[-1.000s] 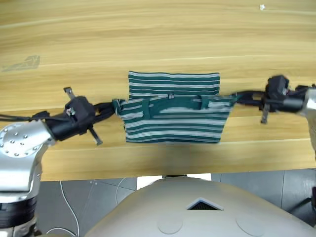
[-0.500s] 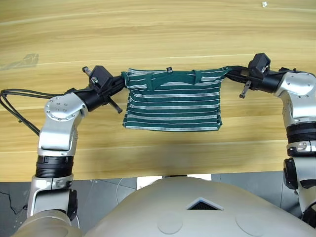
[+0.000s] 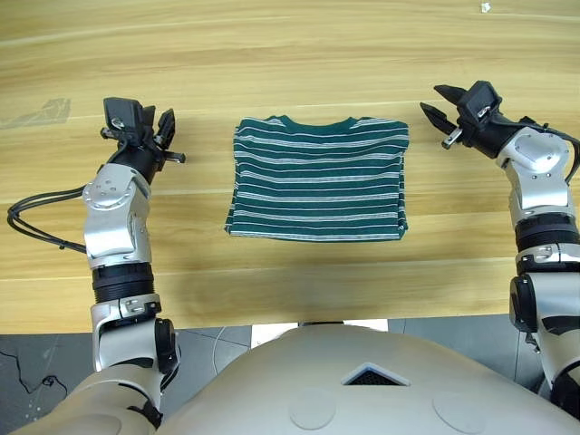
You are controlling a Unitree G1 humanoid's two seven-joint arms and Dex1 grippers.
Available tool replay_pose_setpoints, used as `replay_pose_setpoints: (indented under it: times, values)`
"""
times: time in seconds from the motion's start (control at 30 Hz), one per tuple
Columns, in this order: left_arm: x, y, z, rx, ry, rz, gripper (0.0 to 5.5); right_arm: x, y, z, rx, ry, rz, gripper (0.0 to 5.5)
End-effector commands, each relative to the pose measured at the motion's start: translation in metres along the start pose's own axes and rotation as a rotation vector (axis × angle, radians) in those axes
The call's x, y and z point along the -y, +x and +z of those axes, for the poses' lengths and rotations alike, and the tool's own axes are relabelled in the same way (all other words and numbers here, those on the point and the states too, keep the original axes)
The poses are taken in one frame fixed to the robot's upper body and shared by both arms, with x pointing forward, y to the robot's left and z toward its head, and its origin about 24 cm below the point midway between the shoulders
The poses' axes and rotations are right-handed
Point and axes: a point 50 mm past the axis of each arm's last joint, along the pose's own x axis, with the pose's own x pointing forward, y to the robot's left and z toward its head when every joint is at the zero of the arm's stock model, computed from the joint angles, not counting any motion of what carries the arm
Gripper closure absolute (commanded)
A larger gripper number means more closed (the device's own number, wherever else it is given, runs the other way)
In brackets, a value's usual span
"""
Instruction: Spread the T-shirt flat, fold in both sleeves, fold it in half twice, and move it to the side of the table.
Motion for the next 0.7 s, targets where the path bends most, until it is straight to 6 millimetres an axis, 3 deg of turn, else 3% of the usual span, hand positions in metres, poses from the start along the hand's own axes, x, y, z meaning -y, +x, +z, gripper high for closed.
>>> replay_pose_setpoints:
  times: [0.03, 0.07, 0.2, 0.37, 0.47, 0.6, 0.7]
  values:
    - [0.010, -0.008, 0.005, 0.064, 0.003, -0.035, 3.98, -0.024, 0.005, 0.016, 0.161, 0.006, 0.164, 3.90]
    - [0.012, -0.009, 0.009, 0.084, 0.008, -0.042, 3.98, -0.028, 0.006, 0.017, 0.157, -0.023, 0.209, 3.90]
    - [0.021, -0.013, 0.017, 0.127, 0.015, -0.064, 3.98, -0.034, 0.020, 0.009, -0.020, -0.410, 0.333, 3.90]
    - [0.042, -0.011, 0.021, 0.149, 0.027, -0.134, 3.98, -0.039, 0.050, 0.001, -0.152, -0.703, 0.376, 3.90]
    - [0.051, -0.012, 0.022, 0.156, 0.048, -0.169, 3.98, -0.035, 0.054, -0.011, -0.257, -0.841, 0.381, 3.90]
    - [0.054, -0.017, 0.019, 0.155, 0.063, -0.180, 3.98, -0.025, 0.038, -0.030, -0.351, -0.860, 0.375, 3.90]
    - [0.051, -0.022, 0.019, 0.155, 0.061, -0.165, 3.98, -0.011, 0.007, -0.047, -0.457, -0.825, 0.402, 3.90]
